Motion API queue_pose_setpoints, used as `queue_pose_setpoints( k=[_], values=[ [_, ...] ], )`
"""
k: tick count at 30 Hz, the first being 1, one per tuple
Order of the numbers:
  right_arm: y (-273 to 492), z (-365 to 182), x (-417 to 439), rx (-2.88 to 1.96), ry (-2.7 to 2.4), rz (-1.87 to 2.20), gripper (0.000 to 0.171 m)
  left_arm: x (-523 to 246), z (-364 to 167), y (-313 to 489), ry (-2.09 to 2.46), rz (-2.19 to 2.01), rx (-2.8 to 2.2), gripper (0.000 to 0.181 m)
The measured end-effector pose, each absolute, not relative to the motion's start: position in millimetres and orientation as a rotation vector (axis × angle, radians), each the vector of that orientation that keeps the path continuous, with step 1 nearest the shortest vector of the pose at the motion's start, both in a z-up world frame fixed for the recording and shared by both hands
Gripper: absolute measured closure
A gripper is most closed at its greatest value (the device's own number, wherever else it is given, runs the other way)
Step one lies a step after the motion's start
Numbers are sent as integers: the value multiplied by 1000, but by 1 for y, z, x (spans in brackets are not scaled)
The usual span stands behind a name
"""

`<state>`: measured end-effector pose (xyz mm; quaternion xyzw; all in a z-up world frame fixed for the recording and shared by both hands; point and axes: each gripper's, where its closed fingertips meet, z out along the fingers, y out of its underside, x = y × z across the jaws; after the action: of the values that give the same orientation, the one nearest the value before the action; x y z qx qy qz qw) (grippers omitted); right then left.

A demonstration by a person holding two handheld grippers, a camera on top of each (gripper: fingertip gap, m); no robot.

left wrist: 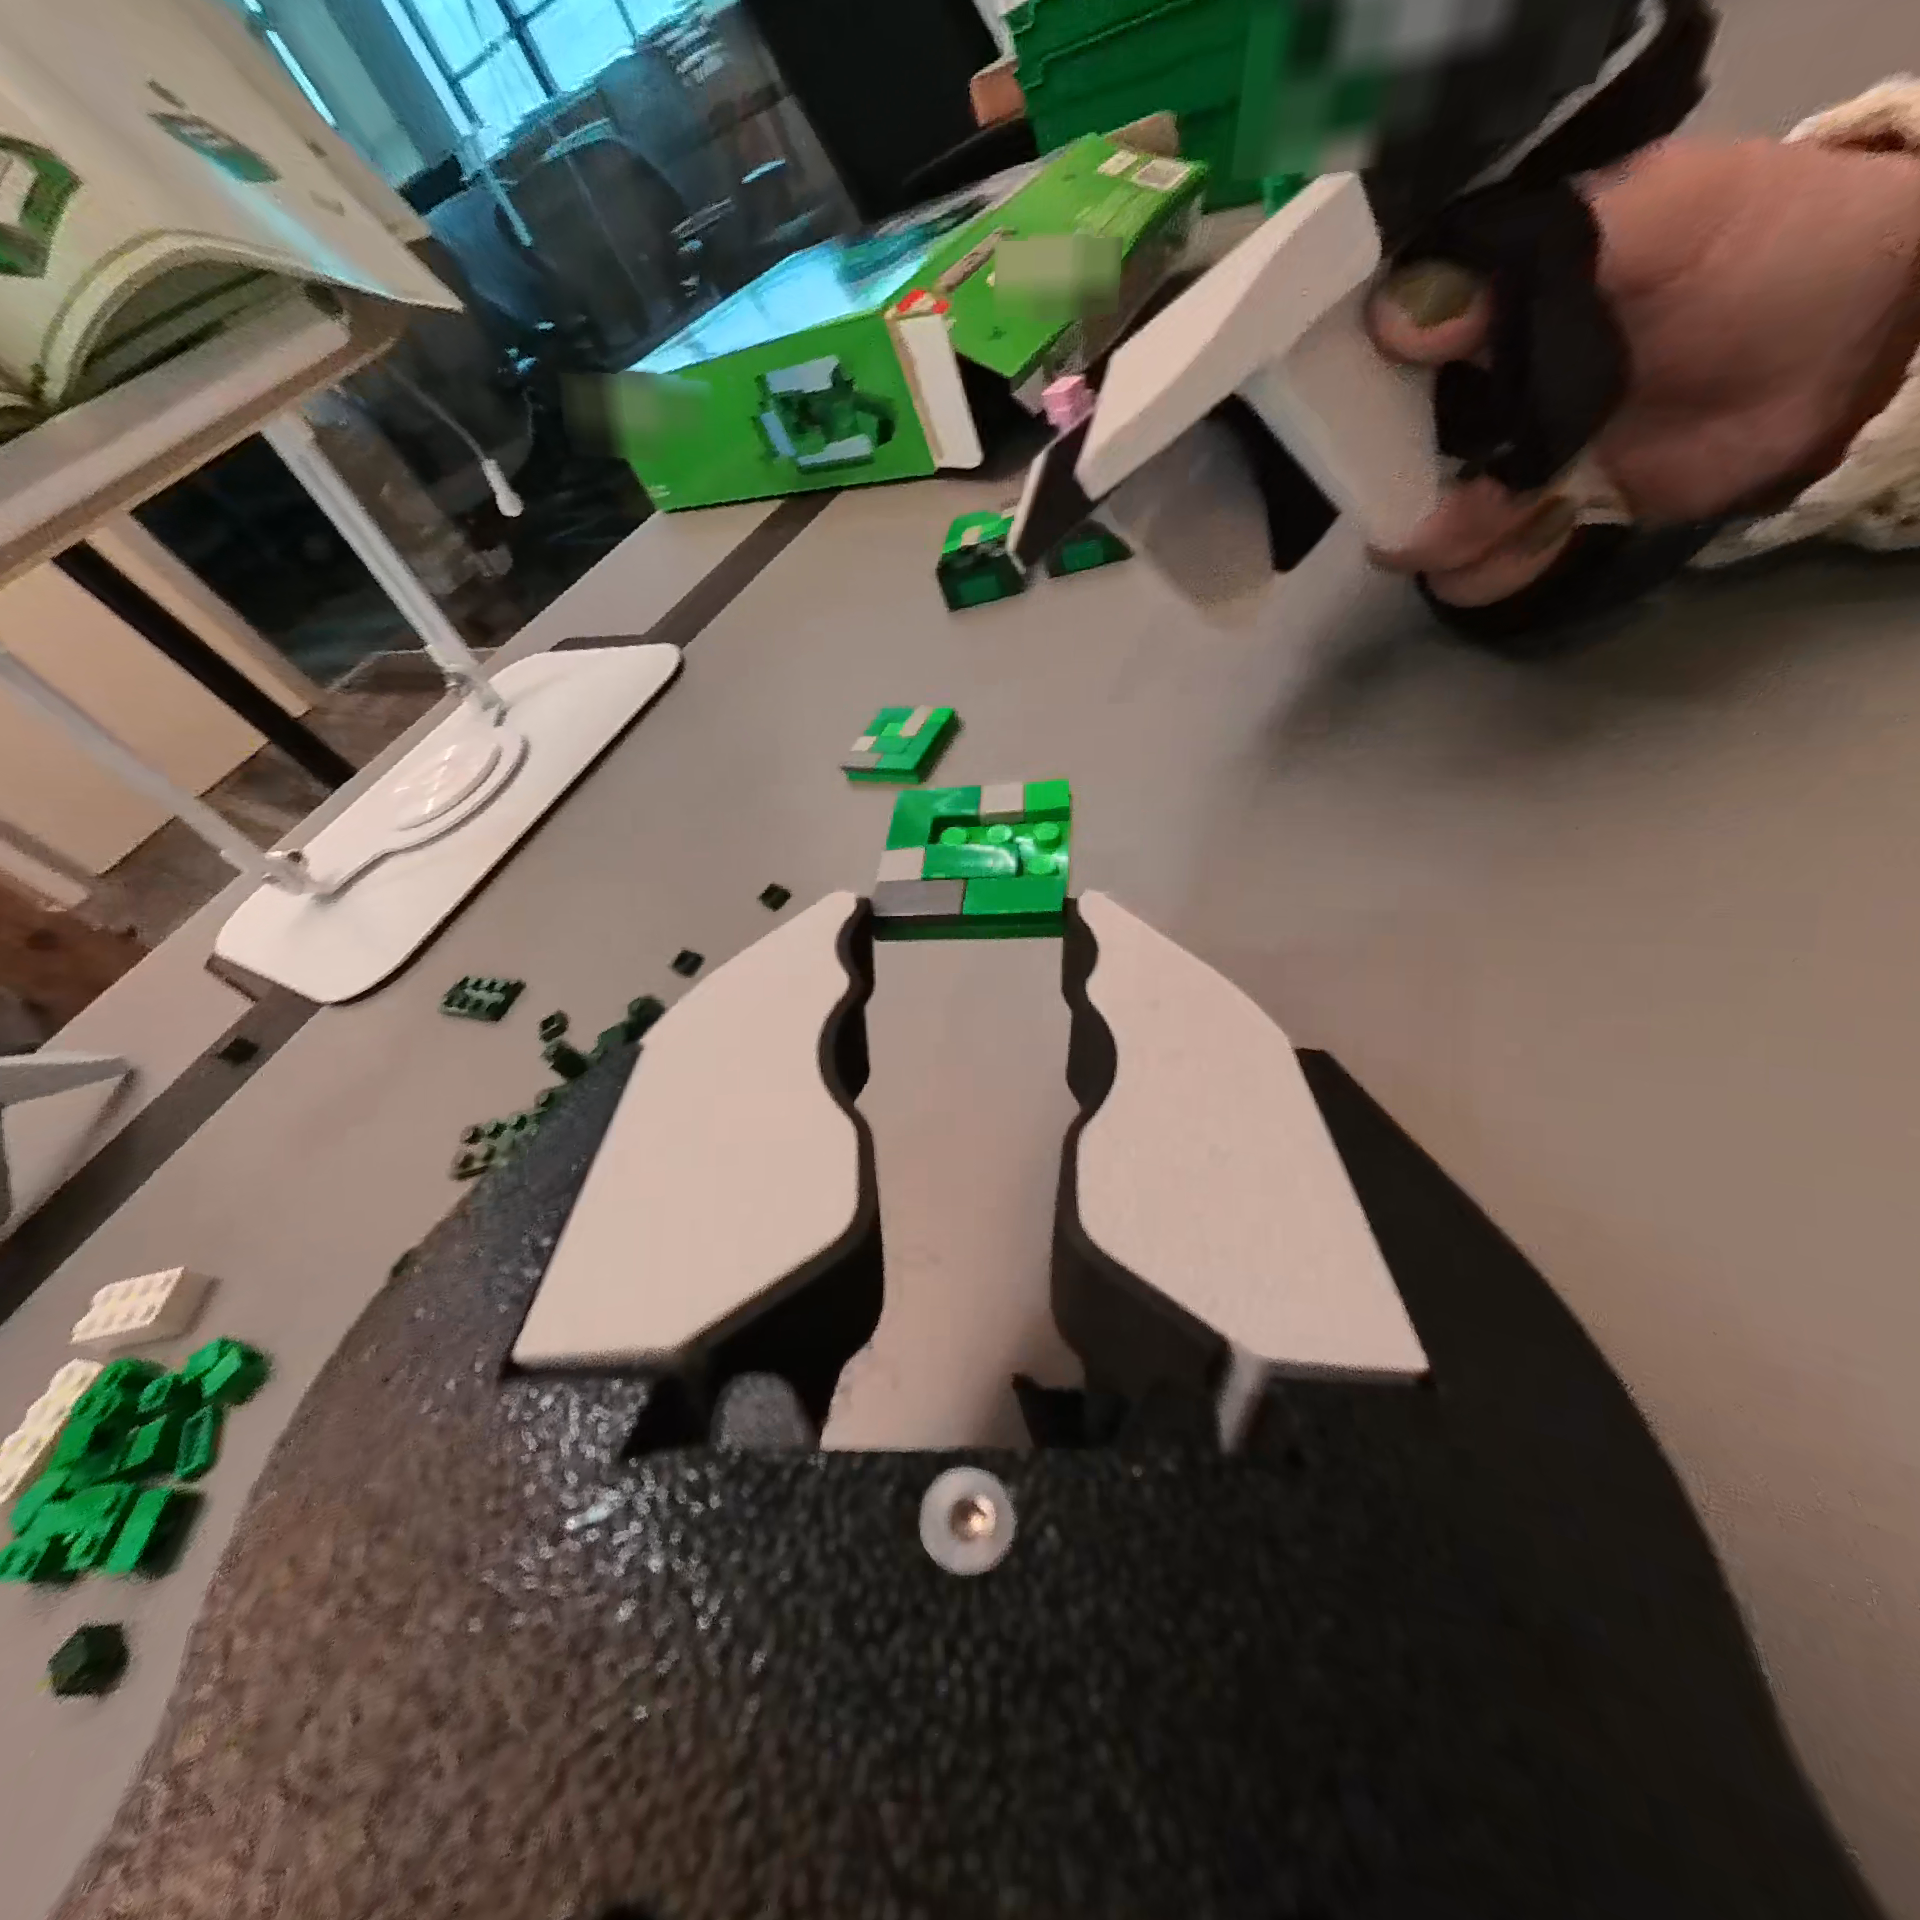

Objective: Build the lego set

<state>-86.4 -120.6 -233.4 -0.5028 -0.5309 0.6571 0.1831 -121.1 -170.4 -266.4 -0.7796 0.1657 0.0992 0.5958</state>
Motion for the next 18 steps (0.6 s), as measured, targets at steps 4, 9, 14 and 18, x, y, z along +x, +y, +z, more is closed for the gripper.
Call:
queue_pose_setpoints(
  k=[4, 9, 14, 18],
  values=[
    [-110, -213, -99, -1248, -1649, 1639, 155, -128, -244, -173, 331, 327, -1722, 147],
    [-123, -198, -172, -1075, -1979, 1381, 158, -130, -244, -173, 343, 403, -1700, 147],
    [-170, -204, -275, -851, -2329, 1169, 154, -138, -255, -172, 277, 297, -1746, 147],
    [-195, -229, -352, -1092, -2524, 1042, 153, -148, -248, -175, 199, 258, -1719, 147]
  ],
)
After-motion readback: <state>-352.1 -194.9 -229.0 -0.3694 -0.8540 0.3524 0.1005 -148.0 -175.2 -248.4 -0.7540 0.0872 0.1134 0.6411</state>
